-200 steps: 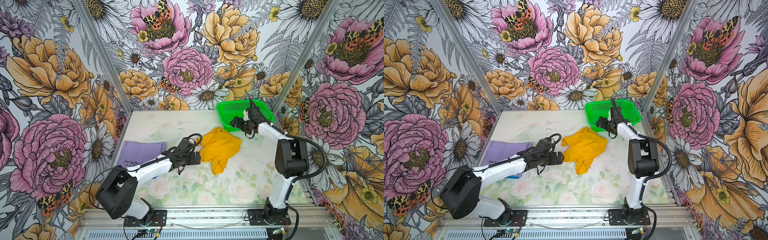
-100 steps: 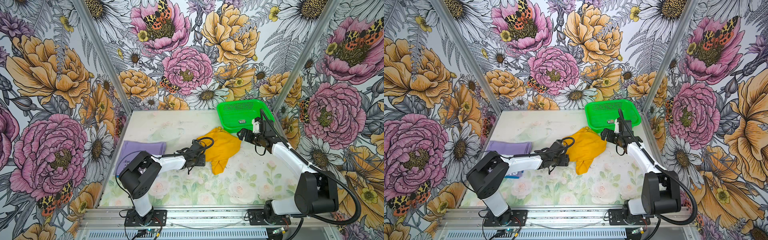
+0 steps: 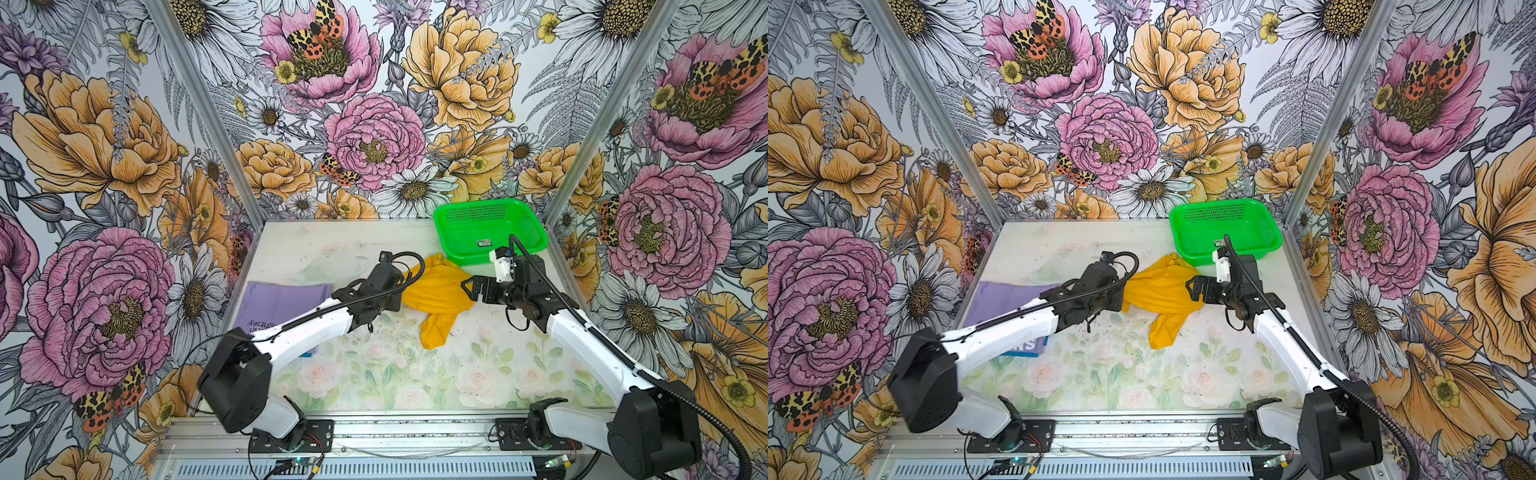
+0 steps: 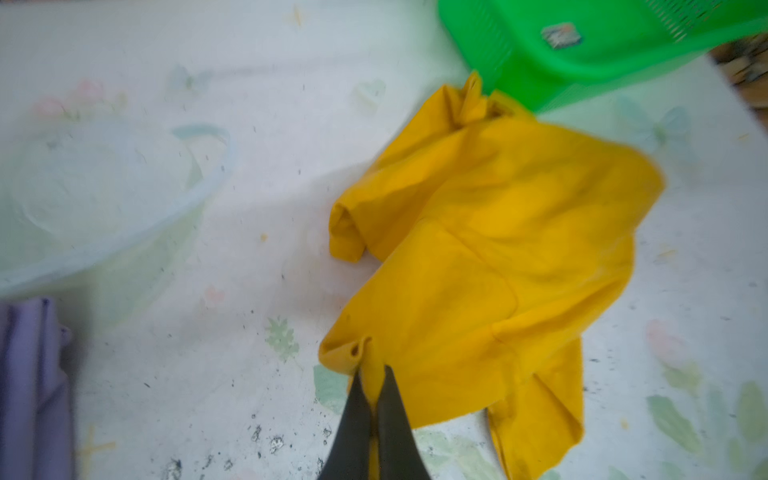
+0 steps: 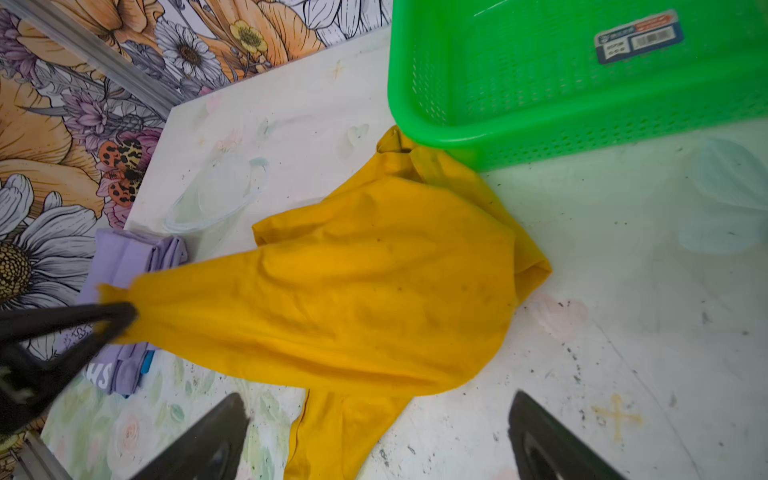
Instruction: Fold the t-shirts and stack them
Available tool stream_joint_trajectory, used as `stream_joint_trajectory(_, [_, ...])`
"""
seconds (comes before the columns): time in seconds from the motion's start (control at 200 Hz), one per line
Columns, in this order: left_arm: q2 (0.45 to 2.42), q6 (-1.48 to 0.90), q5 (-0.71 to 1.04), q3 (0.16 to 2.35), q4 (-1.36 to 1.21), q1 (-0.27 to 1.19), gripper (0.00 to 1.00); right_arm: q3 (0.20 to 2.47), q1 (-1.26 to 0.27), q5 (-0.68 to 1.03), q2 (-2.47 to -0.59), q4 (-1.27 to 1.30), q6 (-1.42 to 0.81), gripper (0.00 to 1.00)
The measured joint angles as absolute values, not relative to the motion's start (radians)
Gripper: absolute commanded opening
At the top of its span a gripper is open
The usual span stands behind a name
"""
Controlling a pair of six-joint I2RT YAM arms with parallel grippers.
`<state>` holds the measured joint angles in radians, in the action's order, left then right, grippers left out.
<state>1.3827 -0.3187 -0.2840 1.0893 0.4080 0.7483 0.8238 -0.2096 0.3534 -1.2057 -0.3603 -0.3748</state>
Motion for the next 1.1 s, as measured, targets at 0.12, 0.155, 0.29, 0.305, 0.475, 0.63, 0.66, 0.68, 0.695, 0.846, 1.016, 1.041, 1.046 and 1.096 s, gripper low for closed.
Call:
stream_joint_trajectory(0.12, [1.232,-0.224,-0.264,1.243,0.456,0.725,0.0,0.806,-0.251,0.365,-1.205,-0.344,-0.365,1.0])
stream_joint_trajectory(0.155, [1.205,-0.201,-0.245,1.291,0.474,0.711,0.0,0.803,-0.266,0.366,-1.203,-0.337,-0.363,0.99])
stream_joint_trajectory(0.29, [1.159,-0.133,-0.172,1.436,0.551,0.667,0.0,0.794,-0.342,0.368,-1.171,-0.306,-0.34,0.99])
stream_joint_trajectory(0.305, [1.158,-0.128,-0.166,1.448,0.559,0.664,0.0,0.794,-0.357,0.367,-1.164,-0.301,-0.337,0.99])
stream_joint_trajectory(0.475, [1.158,-0.09,-0.094,1.526,0.648,0.654,0.0,0.796,-0.479,0.352,-1.097,-0.258,-0.311,0.99])
stream_joint_trajectory(0.63, [1.153,-0.075,-0.043,1.575,0.691,0.633,0.0,0.807,-0.534,0.328,-1.093,-0.241,-0.295,0.99])
stream_joint_trajectory(0.66, [1.148,-0.074,-0.034,1.584,0.694,0.627,0.0,0.809,-0.541,0.322,-1.093,-0.241,-0.294,0.99])
stream_joint_trajectory(0.68, [1.145,-0.074,-0.03,1.589,0.696,0.623,0.0,0.809,-0.546,0.317,-1.093,-0.241,-0.292,0.99])
stream_joint_trajectory(0.695, [1.142,-0.073,-0.026,1.592,0.698,0.62,0.0,0.809,-0.549,0.314,-1.093,-0.241,-0.291,0.99])
stream_joint_trajectory(0.846, [1.082,-0.053,-0.007,1.608,0.704,0.585,0.0,0.809,-0.562,0.236,-1.095,-0.241,-0.292,0.99])
stream_joint_trajectory(1.016, [0.957,-0.057,-0.025,1.567,0.703,0.51,0.0,0.844,-0.535,0.16,-1.193,-0.241,-0.329,0.99])
stream_joint_trajectory(1.041, [0.934,-0.063,-0.019,1.547,0.702,0.496,0.0,0.856,-0.532,0.154,-1.224,-0.242,-0.335,1.0])
stream_joint_trajectory(1.046, [0.927,-0.065,-0.016,1.541,0.702,0.492,0.0,0.858,-0.531,0.153,-1.228,-0.242,-0.336,1.0])
stream_joint_trajectory(1.096, [0.88,-0.081,-0.002,1.49,0.705,0.469,0.0,0.889,-0.527,0.148,-1.298,-0.242,-0.347,0.99])
